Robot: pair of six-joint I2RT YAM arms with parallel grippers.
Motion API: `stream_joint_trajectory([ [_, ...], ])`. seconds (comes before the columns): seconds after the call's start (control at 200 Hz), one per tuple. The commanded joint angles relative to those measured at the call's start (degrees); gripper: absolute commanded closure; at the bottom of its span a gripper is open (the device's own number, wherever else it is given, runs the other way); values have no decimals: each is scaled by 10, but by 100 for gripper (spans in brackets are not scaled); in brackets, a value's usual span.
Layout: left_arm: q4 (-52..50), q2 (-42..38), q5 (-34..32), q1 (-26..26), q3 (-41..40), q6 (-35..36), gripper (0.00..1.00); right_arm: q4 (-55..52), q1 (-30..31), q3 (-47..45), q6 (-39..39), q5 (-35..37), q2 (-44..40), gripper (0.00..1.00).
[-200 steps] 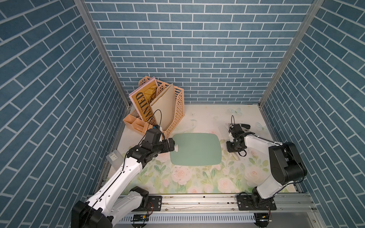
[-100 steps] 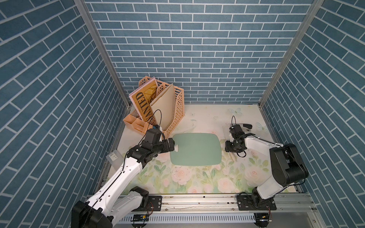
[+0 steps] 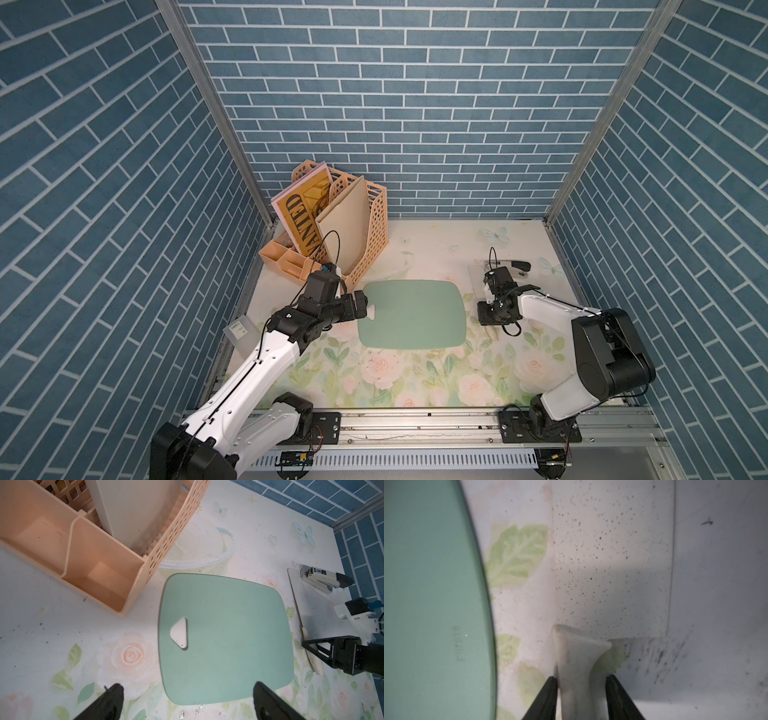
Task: Align the knife with the edge of the cutting board
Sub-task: Pick up the knife at the center of the board.
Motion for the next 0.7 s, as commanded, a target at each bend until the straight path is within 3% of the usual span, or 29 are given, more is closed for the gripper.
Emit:
stream_joint_trajectory([
  [0.0, -5, 2, -8, 3, -8, 6, 0, -6, 3, 3, 11, 3, 20, 62],
  [0.445, -5, 0, -9, 3, -8, 6, 0, -5, -3, 15, 67, 26, 36, 78],
  [0.695, -5, -1, -8, 4, -8, 5, 1, 1, -3, 17, 70, 12, 35, 76],
])
